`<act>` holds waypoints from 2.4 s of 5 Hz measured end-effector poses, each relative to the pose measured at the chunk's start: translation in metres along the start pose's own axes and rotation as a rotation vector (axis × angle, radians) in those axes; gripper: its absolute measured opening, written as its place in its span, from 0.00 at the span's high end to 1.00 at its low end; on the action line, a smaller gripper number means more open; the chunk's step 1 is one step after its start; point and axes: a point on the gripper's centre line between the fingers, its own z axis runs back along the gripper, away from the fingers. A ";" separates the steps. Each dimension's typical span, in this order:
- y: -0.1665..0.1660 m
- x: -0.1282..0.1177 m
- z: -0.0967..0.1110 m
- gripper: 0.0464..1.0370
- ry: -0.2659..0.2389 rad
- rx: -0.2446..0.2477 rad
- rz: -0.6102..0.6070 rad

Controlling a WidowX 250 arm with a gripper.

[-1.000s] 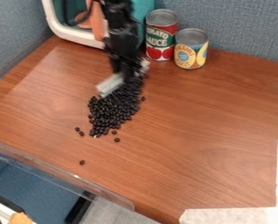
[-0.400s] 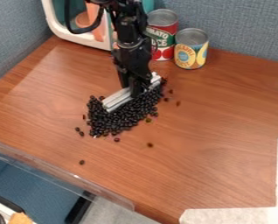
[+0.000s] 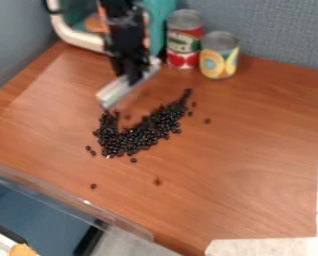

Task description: Sweep into pile

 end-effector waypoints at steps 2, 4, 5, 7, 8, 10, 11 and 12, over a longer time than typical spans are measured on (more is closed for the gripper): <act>0.023 -0.061 -0.007 0.71 0.037 -0.008 0.185; 0.028 -0.104 -0.028 0.71 0.053 -0.018 0.356; 0.017 -0.097 -0.032 0.71 0.029 -0.033 0.419; -0.025 -0.059 -0.037 0.71 0.008 -0.098 0.443; -0.049 -0.048 -0.038 0.71 0.020 -0.132 0.393; -0.043 -0.053 -0.035 0.71 0.040 -0.153 0.405; -0.003 -0.060 -0.024 0.71 0.004 -0.123 0.456; 0.025 -0.063 -0.011 0.71 -0.026 -0.085 0.418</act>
